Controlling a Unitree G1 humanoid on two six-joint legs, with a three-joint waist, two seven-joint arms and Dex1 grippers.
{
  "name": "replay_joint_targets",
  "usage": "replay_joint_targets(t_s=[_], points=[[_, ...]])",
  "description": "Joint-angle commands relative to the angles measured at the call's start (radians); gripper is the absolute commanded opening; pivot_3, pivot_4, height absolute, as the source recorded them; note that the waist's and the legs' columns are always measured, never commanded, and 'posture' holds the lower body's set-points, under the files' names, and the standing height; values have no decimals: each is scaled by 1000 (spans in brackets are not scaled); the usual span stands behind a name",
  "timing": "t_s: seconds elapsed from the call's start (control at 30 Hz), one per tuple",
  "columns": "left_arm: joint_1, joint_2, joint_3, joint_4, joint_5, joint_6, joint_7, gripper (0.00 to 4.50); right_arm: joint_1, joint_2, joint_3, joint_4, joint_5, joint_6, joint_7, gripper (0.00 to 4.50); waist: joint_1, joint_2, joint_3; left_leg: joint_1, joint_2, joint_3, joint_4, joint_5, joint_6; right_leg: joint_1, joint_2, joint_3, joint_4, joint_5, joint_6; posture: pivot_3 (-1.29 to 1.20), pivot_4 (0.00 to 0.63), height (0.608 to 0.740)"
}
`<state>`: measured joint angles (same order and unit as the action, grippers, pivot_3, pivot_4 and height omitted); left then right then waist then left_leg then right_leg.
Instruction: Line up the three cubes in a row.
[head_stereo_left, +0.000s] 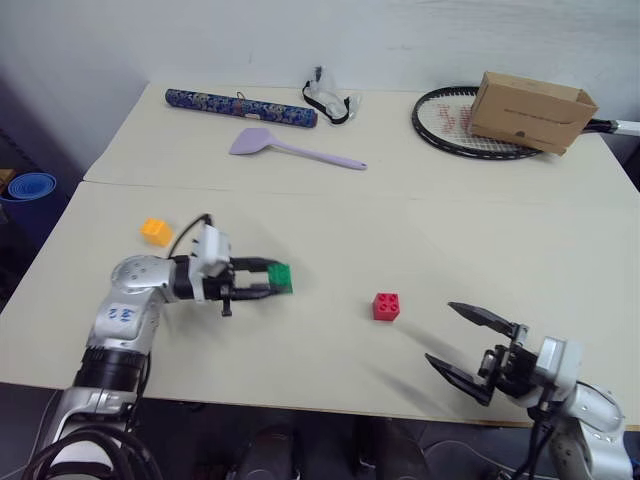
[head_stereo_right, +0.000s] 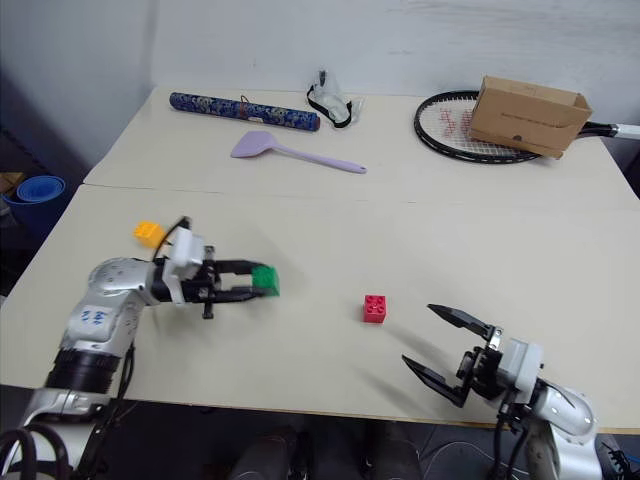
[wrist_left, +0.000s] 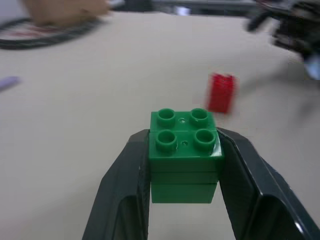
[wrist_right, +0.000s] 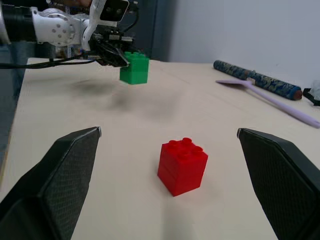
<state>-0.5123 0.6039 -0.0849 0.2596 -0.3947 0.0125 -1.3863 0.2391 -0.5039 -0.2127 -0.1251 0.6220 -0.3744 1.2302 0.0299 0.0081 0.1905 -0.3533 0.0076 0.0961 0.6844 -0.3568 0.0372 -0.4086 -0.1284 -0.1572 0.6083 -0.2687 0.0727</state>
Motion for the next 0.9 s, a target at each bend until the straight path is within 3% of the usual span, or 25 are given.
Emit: replay_joint_targets(t_s=[0.03, 0.23, 0.43, 0.9], points=[[-82, -56, -62, 118, 51, -128, -109, 1488, 34, -26, -44, -113, 35, 43, -43, 4500, -2, 0, 0, 0, 0, 0, 0, 0, 0, 0, 0, 0, 0, 0, 0, 0, 150, 740], [-159, -152, -101, 304, 107, -250, -156, 1488, 67, -33, -49, -206, 33, 108, -103, 4500, -8, -1, 0, 0, 1, 1, 0, 0, 0, -1, 2, 0, 1, 0, 0, 0, 150, 740], [-208, -235, -108, 439, 183, -344, -59, 1488, 88, -32, -52, -244, 25, 133, -127, 4500, -3, -1, 0, 0, 0, 1, 0, 0, 2, 0, 3, 0, 0, 0, 1, 0, 150, 740], [-175, -257, -94, 452, 191, -306, -17, 1488, 73, -41, -45, -261, 19, 177, -154, 4500, -5, -1, 0, 0, -1, 0, 0, 0, 3, 0, -1, 0, 1, 1, 1, 0, 150, 740]])
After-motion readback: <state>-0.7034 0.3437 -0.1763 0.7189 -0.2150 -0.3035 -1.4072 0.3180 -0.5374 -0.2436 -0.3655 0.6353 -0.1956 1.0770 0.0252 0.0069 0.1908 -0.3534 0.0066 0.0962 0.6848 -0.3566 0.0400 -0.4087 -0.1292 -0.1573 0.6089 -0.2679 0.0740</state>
